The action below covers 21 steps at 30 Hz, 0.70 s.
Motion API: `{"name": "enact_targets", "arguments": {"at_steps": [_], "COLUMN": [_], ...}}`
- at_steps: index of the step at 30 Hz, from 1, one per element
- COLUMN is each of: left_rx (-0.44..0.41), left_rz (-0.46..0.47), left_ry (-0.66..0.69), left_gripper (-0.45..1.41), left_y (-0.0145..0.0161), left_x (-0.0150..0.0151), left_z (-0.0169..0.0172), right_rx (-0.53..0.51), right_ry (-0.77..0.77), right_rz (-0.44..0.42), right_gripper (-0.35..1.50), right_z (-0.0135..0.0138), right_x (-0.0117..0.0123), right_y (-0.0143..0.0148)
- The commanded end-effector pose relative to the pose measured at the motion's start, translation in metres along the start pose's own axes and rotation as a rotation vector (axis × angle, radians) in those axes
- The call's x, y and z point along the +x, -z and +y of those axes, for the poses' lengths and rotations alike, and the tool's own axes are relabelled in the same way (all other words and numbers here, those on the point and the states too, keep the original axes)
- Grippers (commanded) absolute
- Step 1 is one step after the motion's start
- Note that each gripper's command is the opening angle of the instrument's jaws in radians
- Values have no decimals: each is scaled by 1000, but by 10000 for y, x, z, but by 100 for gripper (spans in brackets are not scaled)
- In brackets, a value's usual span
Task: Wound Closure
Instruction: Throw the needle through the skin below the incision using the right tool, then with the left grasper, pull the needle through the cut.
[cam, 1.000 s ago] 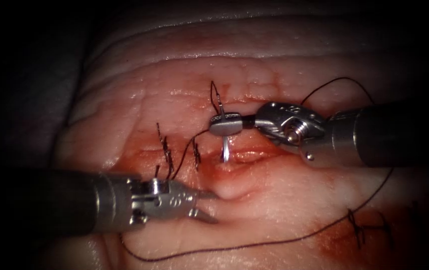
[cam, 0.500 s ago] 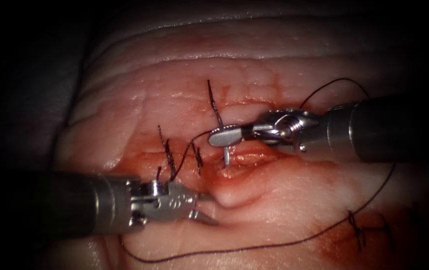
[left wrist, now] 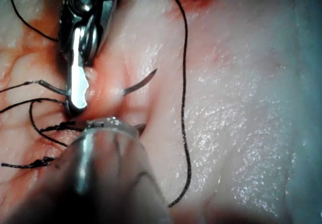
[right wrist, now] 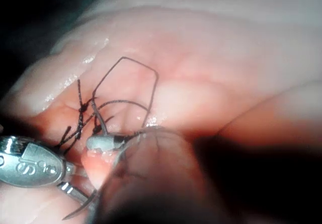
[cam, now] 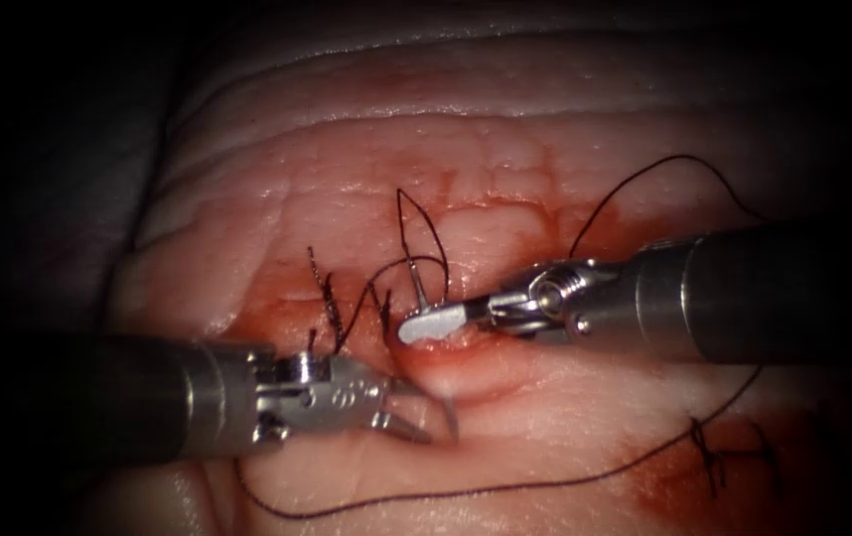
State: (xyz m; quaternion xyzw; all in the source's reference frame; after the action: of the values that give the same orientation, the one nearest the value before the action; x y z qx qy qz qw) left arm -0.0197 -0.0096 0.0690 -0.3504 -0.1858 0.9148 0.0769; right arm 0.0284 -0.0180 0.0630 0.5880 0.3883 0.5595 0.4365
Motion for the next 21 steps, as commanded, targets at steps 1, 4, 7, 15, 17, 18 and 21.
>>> {"name": "enact_targets", "arguments": {"at_steps": [1,4,7,15,17,18,21], "left_rx": [-2,-2,-1,87,137,154,229], "left_rz": [1,1,6,131,193,215,290], "left_ry": [-1,-1,1,-39,-58,-66,-112], "left_gripper": [12,12,12,14,14,14,14], "left_y": [-7,-7,-4,22,32,35,38], "left_x": [0,0,1,12,21,24,42], "left_z": [0,1,1,4,0,-2,-7], "right_rx": [-8,-21,15,-56,-125,-140,-190], "right_ry": [-9,-76,-47,162,239,253,304], "right_rz": [-1,19,169,291,316,319,351], "right_gripper": [-35,-35,24,79,81,81,94], "right_z": [3,3,0,-12,-12,-12,-7], "right_x": [-1,-1,9,53,69,73,92], "right_y": [-5,-6,-9,28,46,52,80]}}
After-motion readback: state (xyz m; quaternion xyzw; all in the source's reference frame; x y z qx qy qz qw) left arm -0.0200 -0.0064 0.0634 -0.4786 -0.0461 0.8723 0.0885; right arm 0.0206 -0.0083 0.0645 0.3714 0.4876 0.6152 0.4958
